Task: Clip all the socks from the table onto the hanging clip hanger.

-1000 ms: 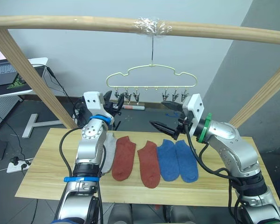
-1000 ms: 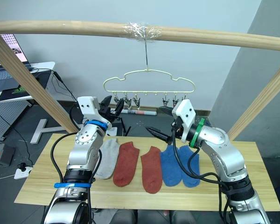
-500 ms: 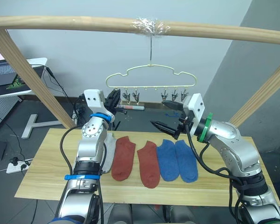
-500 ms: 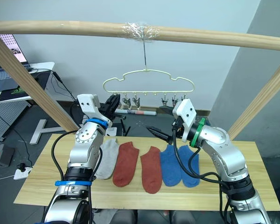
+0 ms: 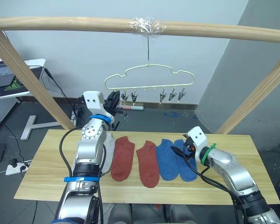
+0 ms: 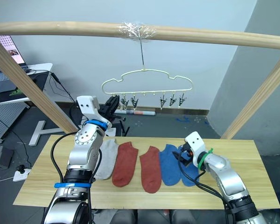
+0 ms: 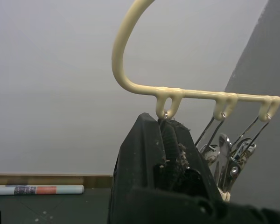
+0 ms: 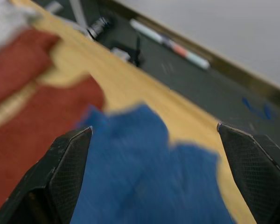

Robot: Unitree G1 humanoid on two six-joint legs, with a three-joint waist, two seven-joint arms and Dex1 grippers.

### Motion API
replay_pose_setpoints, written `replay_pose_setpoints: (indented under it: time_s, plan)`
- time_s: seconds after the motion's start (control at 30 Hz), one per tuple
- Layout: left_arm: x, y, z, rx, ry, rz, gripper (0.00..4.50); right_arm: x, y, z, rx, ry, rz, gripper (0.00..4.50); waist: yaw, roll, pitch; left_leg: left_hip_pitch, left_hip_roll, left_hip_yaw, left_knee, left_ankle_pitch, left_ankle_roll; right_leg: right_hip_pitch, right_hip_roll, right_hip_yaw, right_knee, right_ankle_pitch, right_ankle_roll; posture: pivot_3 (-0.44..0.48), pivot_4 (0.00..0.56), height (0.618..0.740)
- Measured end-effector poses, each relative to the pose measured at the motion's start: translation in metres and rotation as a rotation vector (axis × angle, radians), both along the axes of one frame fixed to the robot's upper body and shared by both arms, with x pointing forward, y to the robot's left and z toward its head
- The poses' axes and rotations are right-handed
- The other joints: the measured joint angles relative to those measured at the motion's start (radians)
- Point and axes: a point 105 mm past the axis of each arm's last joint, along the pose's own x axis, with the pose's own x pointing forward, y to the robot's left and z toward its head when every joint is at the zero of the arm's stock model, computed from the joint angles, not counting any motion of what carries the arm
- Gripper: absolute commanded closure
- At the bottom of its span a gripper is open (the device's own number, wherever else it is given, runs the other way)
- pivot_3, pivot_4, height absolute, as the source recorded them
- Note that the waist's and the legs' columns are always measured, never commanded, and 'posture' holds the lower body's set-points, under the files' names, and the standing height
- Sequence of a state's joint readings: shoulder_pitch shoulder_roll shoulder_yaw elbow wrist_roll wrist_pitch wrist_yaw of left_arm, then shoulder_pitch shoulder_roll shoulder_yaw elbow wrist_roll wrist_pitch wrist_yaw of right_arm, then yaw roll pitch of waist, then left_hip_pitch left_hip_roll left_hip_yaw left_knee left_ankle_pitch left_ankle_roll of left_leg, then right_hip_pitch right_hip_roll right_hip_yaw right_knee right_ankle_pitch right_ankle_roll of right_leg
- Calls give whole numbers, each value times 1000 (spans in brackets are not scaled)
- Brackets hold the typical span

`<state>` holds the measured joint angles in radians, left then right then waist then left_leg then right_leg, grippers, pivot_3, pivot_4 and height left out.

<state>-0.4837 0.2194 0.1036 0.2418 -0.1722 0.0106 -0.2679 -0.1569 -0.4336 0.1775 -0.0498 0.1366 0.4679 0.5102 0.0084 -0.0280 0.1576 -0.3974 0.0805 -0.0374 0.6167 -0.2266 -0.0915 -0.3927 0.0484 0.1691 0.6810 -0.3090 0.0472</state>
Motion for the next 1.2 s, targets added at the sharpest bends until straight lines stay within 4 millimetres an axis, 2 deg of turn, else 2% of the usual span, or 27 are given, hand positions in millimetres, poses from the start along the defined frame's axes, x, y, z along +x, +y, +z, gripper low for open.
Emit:
replay_pose_setpoints:
  time_s: [0.17, 0.2, 0.3, 0.4, 0.6, 0.77, 0.9, 1.0, 1.07, 1.2]
  plan:
    - [-1, 0, 1, 1, -2, -2, 4495, 1, -32, -53, -76, 148, -106, 0, -2, 1, 4, 0, 0, 0, 5, 0, 0, 3, 0, 0, -1, -2, 4, 97, 183, 740]
    - [-1, 0, 1, 1, -2, 0, 4495, 3, -33, -59, -66, 164, -118, 0, -5, 2, 6, 0, 0, 0, 5, 0, 0, 3, 0, 0, -1, -2, 4, 97, 183, 740]
    - [-1, -2, 0, 2, 2, -5, 4495, 13, -30, -59, -50, 155, -123, 0, -11, 2, 8, 0, 0, -1, 7, 0, 0, 4, 0, 0, 0, -1, 5, 103, 186, 740]
    - [0, -2, 0, 2, 3, -3, 4500, 21, -32, -61, -72, 130, -108, 554, -10, 2, 9, 0, 0, -1, 8, 0, 0, 5, 0, 0, -1, -1, 7, 108, 189, 740]
    - [-2, -2, 0, 3, 2, -2, 4500, 14, -26, -66, -108, 97, -24, 2587, -9, 2, 9, 0, 0, -1, 9, 0, 0, 6, 0, 0, -1, 0, 8, 115, 189, 740]
    - [-4, -1, 0, 3, 4, -3, 4500, 5, -30, -67, -135, 84, 18, 4414, -8, 2, 9, 0, 0, -1, 10, 0, 0, 6, 0, 0, -1, -1, 8, 119, 186, 740]
    - [-11, 2, -3, -68, 51, -49, 4500, -13, -45, -62, -209, 74, 91, 4484, -8, 3, 10, 0, -1, -1, 9, 0, 0, 5, 0, 1, -1, -1, 9, 119, 186, 740]
    - [-15, 5, -4, -214, 133, -117, 4500, -23, -38, -44, -187, 80, 176, 4484, -20, 5, 14, 0, 0, -1, 8, 0, 0, 4, 1, 1, 0, -1, 9, 117, 178, 740]
    - [-19, 6, -6, -339, 207, -177, 4500, -25, -11, -16, -89, 46, 255, 4484, -37, 5, 16, 0, 0, -4, 8, 0, 0, 4, 1, 0, 1, -1, 9, 117, 178, 740]
    - [-29, 8, -3, -582, 321, -285, 4500, -28, 63, 51, 312, 36, 356, 4484, -53, 4, 16, -1, 0, -11, 9, 0, 0, 5, 2, -5, 1, -1, 9, 123, 170, 740]
